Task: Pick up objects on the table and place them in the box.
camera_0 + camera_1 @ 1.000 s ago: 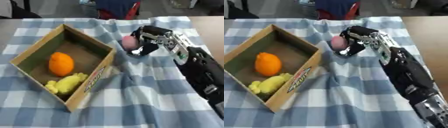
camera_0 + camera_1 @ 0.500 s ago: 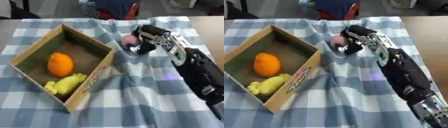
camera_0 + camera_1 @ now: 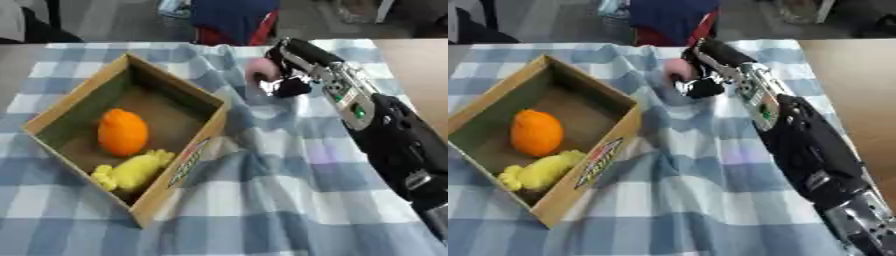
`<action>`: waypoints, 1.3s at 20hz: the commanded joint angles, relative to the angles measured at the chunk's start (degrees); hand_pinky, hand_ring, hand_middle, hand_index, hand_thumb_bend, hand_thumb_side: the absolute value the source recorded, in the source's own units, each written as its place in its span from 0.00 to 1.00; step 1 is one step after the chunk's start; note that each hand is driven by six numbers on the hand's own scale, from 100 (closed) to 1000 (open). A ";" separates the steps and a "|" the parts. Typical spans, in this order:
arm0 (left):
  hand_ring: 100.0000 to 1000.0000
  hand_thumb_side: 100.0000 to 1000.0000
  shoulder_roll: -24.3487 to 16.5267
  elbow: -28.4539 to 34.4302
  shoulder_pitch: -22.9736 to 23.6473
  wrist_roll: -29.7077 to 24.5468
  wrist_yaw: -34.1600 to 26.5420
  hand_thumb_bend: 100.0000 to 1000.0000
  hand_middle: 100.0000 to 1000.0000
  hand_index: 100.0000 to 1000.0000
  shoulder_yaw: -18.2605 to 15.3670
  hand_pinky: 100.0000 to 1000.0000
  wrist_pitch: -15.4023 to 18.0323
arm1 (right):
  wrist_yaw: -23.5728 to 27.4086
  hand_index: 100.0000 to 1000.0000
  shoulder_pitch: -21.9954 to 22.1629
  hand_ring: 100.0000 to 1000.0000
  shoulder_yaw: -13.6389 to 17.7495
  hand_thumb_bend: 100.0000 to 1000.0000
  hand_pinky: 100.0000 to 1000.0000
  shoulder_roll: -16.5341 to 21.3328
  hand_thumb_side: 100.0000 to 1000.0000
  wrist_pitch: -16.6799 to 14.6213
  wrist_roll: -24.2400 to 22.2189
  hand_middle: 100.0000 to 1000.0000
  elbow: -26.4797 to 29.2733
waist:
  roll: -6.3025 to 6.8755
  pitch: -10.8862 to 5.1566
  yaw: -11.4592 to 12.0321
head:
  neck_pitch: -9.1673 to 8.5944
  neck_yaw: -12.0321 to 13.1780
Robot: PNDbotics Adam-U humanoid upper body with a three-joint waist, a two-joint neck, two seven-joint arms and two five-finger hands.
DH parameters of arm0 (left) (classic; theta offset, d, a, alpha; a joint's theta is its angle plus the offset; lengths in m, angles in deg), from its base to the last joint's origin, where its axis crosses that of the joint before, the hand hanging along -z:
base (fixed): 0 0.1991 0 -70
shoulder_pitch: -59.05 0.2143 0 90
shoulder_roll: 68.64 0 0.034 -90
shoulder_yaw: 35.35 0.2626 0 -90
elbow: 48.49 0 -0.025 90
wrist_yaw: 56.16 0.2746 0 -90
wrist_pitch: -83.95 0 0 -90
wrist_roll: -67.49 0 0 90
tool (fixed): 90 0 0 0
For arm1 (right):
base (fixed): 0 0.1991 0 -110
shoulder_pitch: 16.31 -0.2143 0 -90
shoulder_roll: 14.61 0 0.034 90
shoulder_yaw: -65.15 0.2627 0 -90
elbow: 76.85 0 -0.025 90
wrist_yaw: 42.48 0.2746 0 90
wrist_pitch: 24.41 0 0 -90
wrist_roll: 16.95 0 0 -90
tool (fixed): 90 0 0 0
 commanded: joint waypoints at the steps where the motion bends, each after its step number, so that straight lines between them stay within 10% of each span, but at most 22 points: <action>1: 0.71 0.65 -1.35 1.12 -0.56 0.08 -0.04 0.00 0.59 0.78 -0.35 0.22 -0.16 | 1.69 0.48 -1.89 0.49 0.00 0.00 0.33 1.31 0.31 0.35 1.11 0.16 2.52 | -0.03 -2.04 -0.11 | 0.24 0.09; 12: 0.71 0.64 -1.99 1.12 -0.19 0.45 -0.57 0.00 0.59 0.78 -0.55 0.22 -0.18 | 9.35 0.47 -3.91 0.29 -1.56 0.00 0.25 1.10 0.47 1.68 2.30 0.16 12.60 | -0.34 -4.03 -0.68 | 1.52 0.52; 26: 0.71 0.63 -2.60 1.12 0.47 0.71 -0.60 0.00 0.59 0.78 -0.73 0.22 -0.06 | 13.73 0.42 -5.17 0.16 -6.24 0.00 0.14 -8.29 0.39 8.16 -2.19 0.12 27.78 | -0.38 -5.40 -0.48 | 4.71 -1.79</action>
